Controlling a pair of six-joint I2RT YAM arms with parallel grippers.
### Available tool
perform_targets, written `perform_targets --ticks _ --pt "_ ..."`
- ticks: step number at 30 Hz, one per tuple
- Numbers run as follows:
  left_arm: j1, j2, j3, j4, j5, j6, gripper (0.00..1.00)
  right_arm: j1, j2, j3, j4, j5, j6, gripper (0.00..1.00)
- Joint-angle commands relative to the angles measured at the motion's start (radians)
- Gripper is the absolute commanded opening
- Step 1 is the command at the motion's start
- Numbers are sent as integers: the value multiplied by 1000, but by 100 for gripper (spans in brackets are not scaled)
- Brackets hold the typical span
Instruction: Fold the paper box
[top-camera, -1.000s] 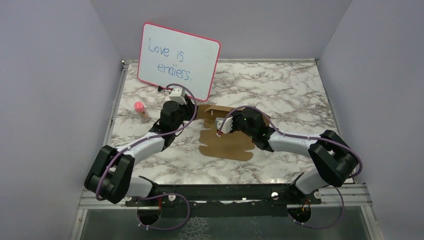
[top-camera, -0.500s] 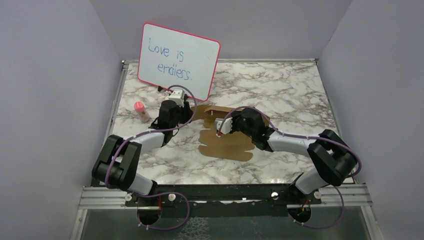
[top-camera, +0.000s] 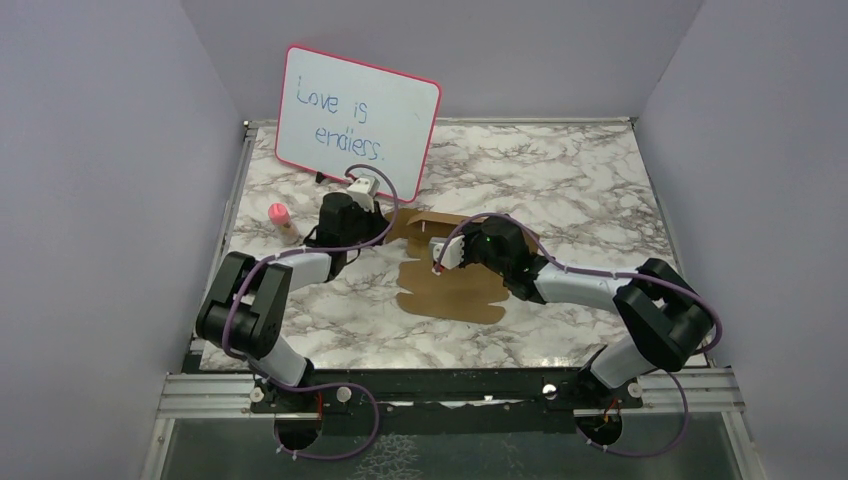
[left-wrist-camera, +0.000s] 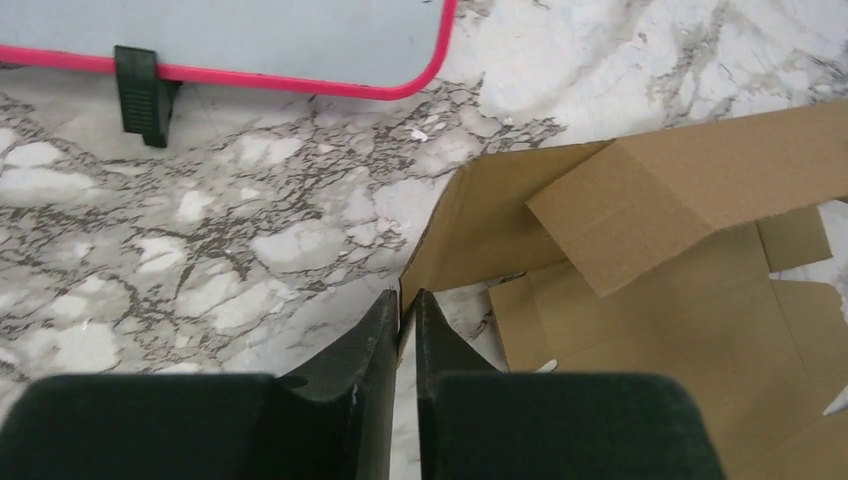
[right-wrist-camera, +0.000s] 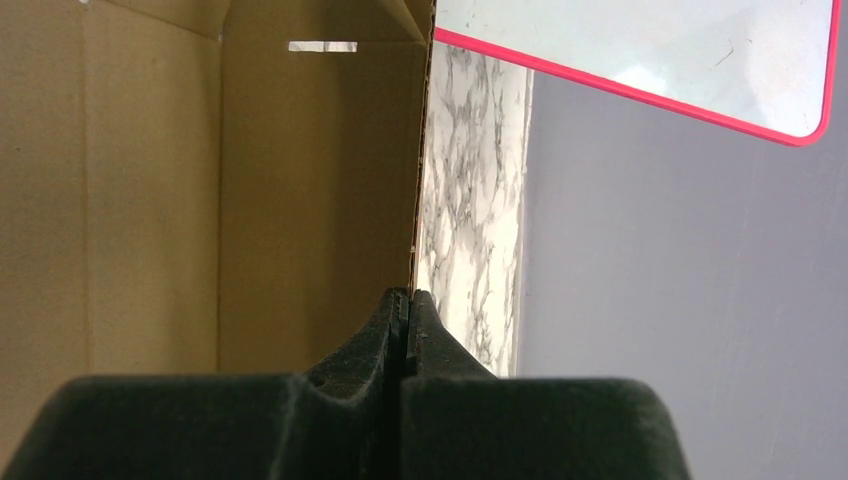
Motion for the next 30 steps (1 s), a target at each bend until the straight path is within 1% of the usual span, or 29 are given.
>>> perform_targets --ticks 1,5,9,15,20,30 --pt "1 -6 4 42 90 25 7 12 25 11 -20 21 -19 1" --pt "-19 -62 -38 68 82 24 1 12 30 11 -10 27 -19 1" --pt "-54 -133 -72 80 53 24 1 12 35 12 6 56 -28 1" --pt "-114 -197 -101 79 18 40 1 12 45 15 39 81 -33 1" --pt "-130 -247 -111 79 -3 35 1 12 52 15 78 100 -35 1" --pt "-201 -247 -137 81 -21 36 1 20 54 -17 149 89 -41 1"
